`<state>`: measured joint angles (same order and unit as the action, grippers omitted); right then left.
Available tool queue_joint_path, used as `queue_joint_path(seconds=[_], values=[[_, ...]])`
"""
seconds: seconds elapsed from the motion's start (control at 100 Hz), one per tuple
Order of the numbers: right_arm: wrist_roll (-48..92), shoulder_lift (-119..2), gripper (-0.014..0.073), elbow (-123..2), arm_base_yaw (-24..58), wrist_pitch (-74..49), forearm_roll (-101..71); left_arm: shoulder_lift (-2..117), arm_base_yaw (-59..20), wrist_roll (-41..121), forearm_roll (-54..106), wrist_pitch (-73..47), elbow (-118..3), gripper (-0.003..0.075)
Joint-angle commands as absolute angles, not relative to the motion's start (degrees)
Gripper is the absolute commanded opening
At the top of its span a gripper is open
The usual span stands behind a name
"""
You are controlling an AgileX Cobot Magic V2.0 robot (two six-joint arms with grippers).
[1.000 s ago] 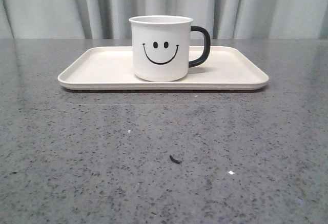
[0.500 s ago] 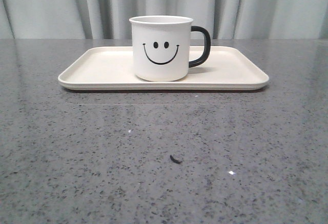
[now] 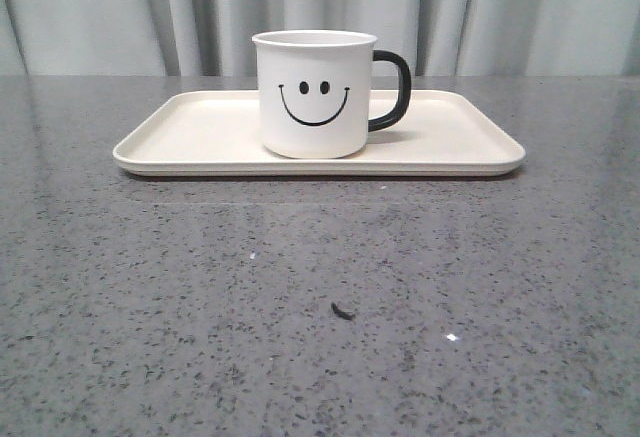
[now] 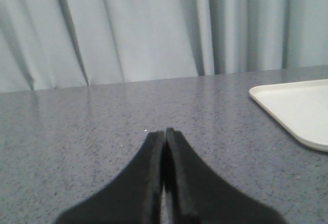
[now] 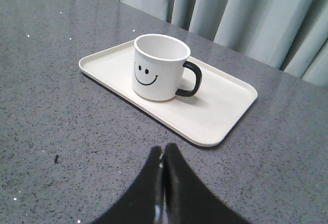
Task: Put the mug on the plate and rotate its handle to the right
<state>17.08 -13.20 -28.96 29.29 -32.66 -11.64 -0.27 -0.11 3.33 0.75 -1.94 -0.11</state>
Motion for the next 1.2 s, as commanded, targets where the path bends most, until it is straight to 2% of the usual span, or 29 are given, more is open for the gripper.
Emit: queue_joint_path(seconds=[0.0,0.26,1.19], values=[[17.17,-13.73,-0.0069,-30.19,29.09,-27.87,-12.10,-2.28,1.96,3.25,1.70,5.09,0.16,-0.0019],[17.17,-13.85,-0.0069,-30.19,29.09,-27.88,-12.10,-2.18,4.97,3.10,1.70,1.22,0.53,-0.0019],[17.17,-13.85,-0.0069,-30.19,29.09,-27.88,-12.10,-2.18,4.85,3.10,1.70,1.34,0.53,-0.0019]])
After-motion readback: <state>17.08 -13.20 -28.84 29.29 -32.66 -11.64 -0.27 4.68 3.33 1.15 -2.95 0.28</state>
